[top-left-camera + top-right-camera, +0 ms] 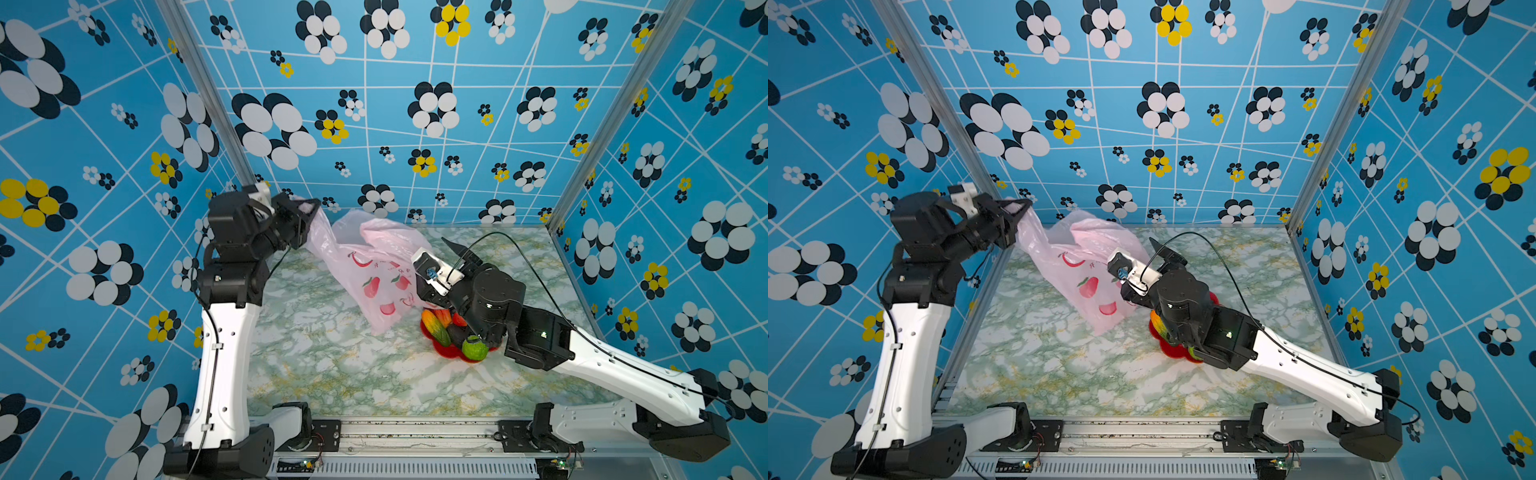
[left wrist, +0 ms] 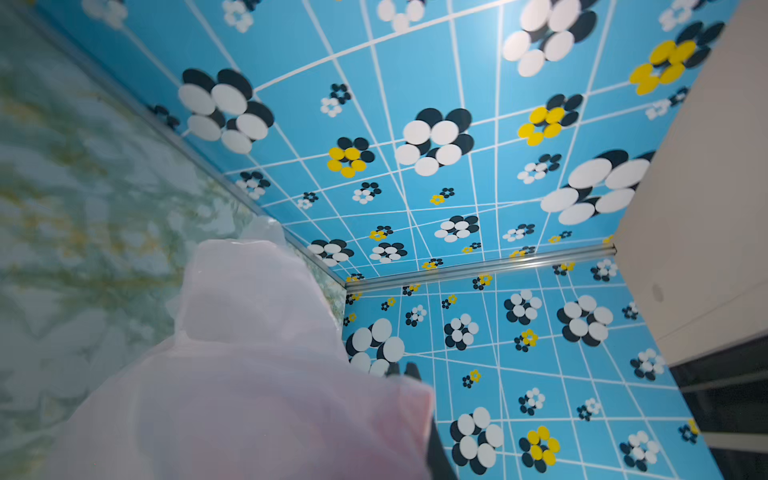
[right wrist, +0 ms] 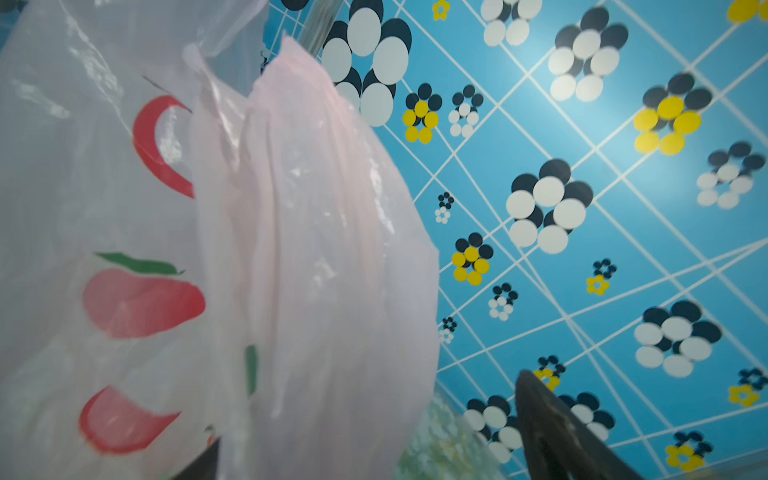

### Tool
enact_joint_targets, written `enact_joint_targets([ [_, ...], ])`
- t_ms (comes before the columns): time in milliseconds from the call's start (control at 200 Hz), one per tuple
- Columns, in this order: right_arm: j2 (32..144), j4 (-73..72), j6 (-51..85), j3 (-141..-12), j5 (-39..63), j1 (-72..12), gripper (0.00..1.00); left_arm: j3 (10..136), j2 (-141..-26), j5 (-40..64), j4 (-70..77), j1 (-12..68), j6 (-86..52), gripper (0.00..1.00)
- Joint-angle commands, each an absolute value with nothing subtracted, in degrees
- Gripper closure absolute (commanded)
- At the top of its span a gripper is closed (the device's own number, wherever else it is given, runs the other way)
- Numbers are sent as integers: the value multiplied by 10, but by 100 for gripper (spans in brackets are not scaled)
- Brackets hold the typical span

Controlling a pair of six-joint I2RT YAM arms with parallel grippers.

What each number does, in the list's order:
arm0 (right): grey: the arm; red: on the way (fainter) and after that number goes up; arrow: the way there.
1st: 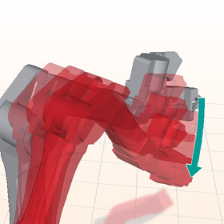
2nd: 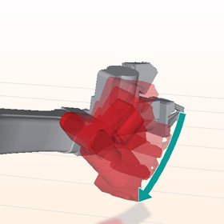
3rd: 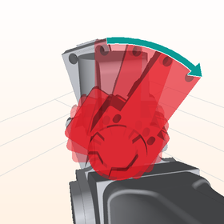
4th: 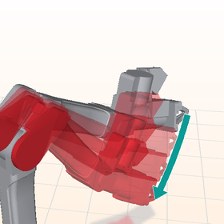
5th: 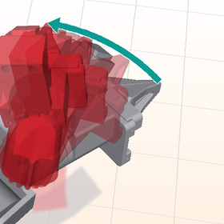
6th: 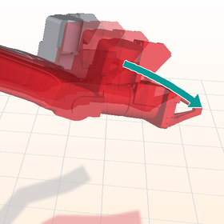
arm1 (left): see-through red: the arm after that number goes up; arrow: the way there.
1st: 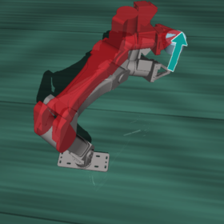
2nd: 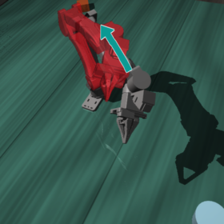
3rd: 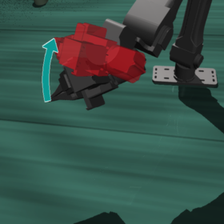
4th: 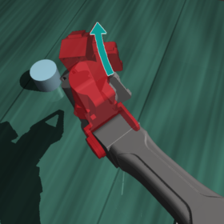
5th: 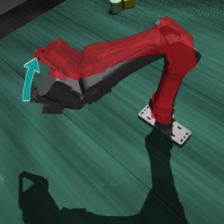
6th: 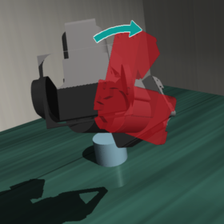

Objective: Place the fruits into the plastic bag
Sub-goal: Place the plastic bag at the center of the table.

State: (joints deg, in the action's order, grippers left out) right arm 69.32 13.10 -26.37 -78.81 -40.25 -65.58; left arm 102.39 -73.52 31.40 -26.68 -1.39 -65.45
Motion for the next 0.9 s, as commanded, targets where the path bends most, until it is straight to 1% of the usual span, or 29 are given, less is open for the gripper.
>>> enact_joint_targets([
  [0, 650, 288, 29, -801, -419, -646, 11, 1112, -794, 313, -361, -5, -537, 99],
  [110, 592, 376, 213, -779, -410, -643, 10, 1184, -868, 362, -378, 16, -512, 99],
  [185, 562, 420, 275, -779, -385, -642, 9, 1238, -916, 388, -414, 51, -473, 98],
  [210, 555, 433, 286, -784, -360, -641, 9, 1251, -927, 389, -434, 66, -456, 98],
  [320, 535, 505, 351, -819, -328, -640, 9, 1259, -944, 355, -513, 132, -362, 98],
  [420, 540, 596, 406, -867, -326, -636, 10, 1224, -936, 314, -576, 186, -279, 99],
  [485, 563, 660, 427, -908, -309, -626, 9, 1170, -914, 298, -590, 216, -248, 99],
  [535, 590, 702, 427, -948, -273, -609, 9, 1114, -888, 298, -575, 233, -242, 99],
  [635, 668, 773, 425, -1006, -196, -561, 1, 990, -828, 320, -497, 239, -291, 99],
  [690, 708, 787, 412, -1029, -169, -548, 1, 946, -803, 335, -457, 238, -318, 99],
  [785, 767, 767, 379, -1073, -123, -540, 1, 926, -786, 346, -436, 241, -336, 99],
  [895, 850, 764, 338, -1154, -108, -538, 1, 938, -776, 344, -444, 241, -332, 99],
])
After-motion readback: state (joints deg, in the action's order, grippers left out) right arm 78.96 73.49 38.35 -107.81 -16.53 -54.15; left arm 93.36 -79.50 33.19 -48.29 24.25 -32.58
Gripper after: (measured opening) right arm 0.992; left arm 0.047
